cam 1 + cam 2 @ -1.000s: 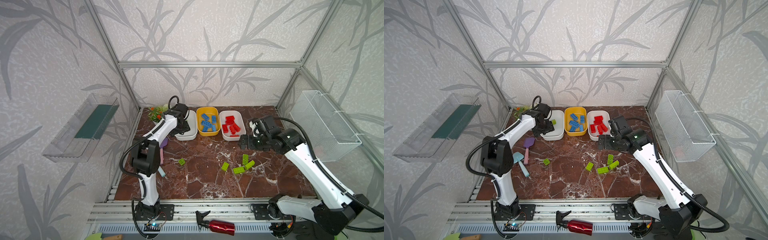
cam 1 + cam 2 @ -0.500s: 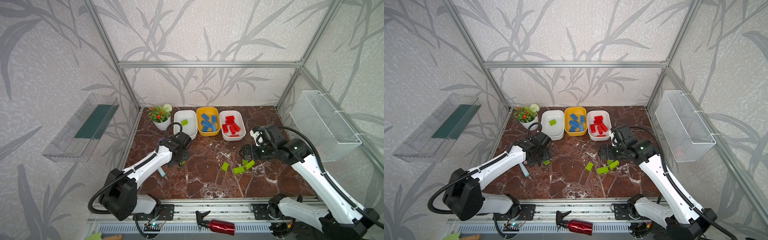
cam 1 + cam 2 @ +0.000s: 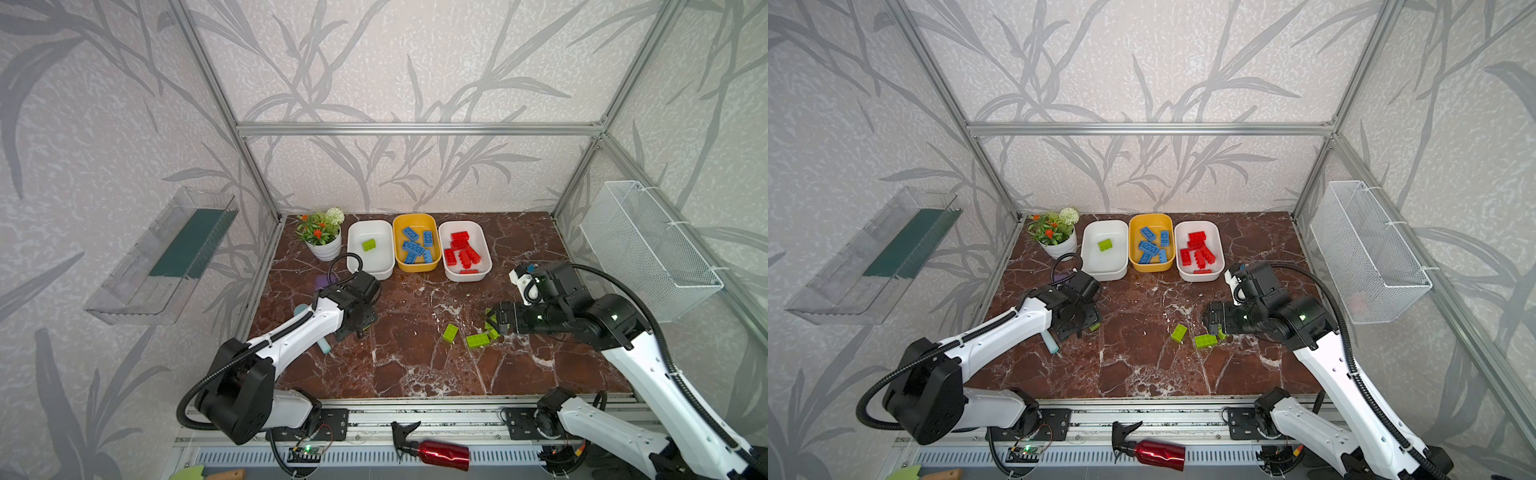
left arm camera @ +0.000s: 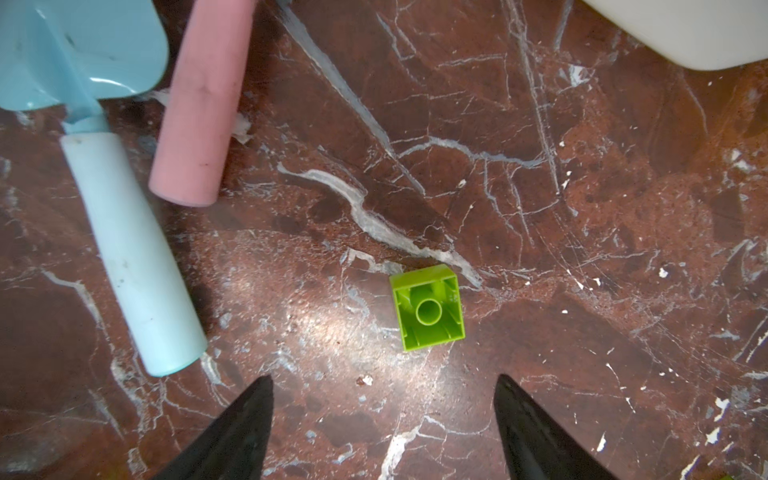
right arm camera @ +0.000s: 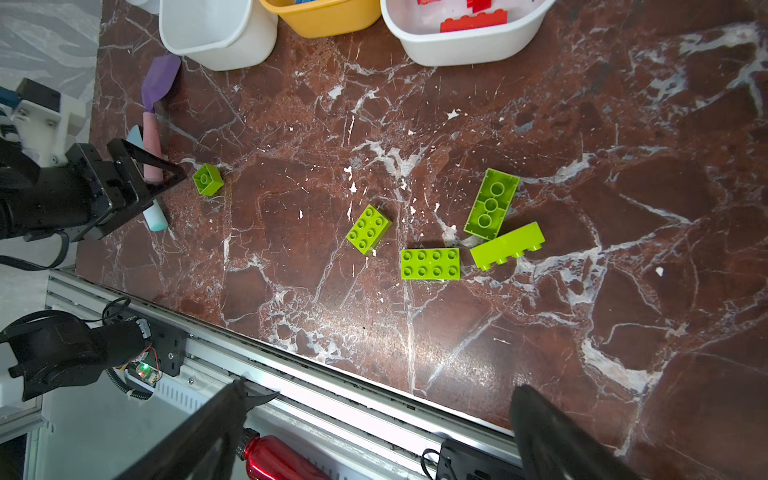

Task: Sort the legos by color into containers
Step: 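Move the left gripper to the small green 2x2 brick and grasp it, then carry the green 2x2 brick with the left gripper into the white bin and release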

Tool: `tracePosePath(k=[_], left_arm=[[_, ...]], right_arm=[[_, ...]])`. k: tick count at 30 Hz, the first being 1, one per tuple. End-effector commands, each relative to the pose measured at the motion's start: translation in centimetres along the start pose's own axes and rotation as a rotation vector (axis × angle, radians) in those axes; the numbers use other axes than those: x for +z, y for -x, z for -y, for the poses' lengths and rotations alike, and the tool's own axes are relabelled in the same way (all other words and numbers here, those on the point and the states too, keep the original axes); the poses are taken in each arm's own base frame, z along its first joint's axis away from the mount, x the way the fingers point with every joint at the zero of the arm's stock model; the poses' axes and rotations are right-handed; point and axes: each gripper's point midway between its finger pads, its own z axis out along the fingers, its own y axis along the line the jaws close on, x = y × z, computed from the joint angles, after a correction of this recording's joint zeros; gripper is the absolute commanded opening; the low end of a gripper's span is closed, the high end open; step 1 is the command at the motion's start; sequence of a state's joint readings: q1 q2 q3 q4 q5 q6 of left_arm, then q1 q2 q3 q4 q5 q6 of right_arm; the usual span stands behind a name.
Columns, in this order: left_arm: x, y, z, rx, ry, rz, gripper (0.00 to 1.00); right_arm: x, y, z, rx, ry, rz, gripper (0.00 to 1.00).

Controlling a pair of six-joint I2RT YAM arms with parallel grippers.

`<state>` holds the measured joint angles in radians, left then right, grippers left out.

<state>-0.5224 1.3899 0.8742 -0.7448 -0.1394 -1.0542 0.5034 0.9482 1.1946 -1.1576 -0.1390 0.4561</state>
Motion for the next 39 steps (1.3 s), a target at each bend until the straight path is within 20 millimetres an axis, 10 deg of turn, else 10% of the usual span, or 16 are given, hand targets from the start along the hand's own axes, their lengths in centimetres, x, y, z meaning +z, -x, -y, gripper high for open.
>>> tracePosePath(k=[1,20,30,39], left_arm=[[0.9,-0.1,0.6,0.001,-0.007,-0.014,0.83],[5.1,-0.8,1.5,0.012,0.018,-0.091,0.76],[5.7,-0.2,1.0,0.021,0.083,-0.102,0.45],[2.2,3.8,3.9,0.102,0.079,-0.031,0.25]], right_arm=[[-0.3,-0.4,0.4,0.016,-0.018,-0.006,0.99],[0.9,0.9,0.2,0.009,-0.048,-0.030,0.99],[2.7,2.4,-0.6,-0.016,-0.040,-0.059,0.99],[3.5,4.7,-1.3,-0.054,-0.050,-0.044,0.99]])
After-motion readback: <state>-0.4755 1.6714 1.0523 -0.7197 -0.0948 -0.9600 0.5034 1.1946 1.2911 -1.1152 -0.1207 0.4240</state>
